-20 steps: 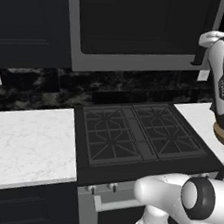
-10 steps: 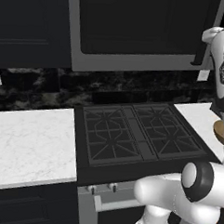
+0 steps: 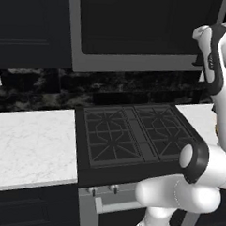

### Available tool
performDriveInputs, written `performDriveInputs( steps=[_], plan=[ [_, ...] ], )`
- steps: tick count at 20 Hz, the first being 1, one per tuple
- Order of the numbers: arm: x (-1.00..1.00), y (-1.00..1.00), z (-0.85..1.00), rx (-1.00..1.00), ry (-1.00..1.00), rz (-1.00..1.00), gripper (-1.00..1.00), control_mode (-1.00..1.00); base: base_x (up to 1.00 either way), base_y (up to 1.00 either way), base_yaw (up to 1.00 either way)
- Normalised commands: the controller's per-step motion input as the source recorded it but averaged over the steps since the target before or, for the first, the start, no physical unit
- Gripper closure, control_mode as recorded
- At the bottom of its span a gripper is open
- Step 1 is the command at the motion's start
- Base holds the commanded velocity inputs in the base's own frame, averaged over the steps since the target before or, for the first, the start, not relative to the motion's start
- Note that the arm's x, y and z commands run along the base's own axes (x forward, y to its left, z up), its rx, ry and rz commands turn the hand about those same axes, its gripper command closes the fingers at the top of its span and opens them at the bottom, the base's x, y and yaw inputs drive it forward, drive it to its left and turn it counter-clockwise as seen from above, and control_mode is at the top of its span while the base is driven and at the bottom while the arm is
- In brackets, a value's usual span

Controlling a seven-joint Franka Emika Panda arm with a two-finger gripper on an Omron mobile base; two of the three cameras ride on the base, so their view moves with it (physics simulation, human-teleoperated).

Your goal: Open the microwave, place the bowl with waffle inside the microwave, then close the microwave door and turn it on.

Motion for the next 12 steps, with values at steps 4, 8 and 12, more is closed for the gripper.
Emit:
performDriveInputs(
  steps=[4, 8, 12],
  plan=[
    [0.46, -0.17, -0.13, 0.0, 0.0, 0.0, -1.0, -1.0, 0.0, 0.0, 0.0],
    [0.41, -0.18, -0.17, 0.0, 0.0, 0.02, -1.0, -1.0, 0.0, 0.0, 0.0],
    [0.39, -0.09, -0.17, 0.0, 0.0, 0.01, -1.0, -1.0, 0.0, 0.0, 0.0]
  ],
)
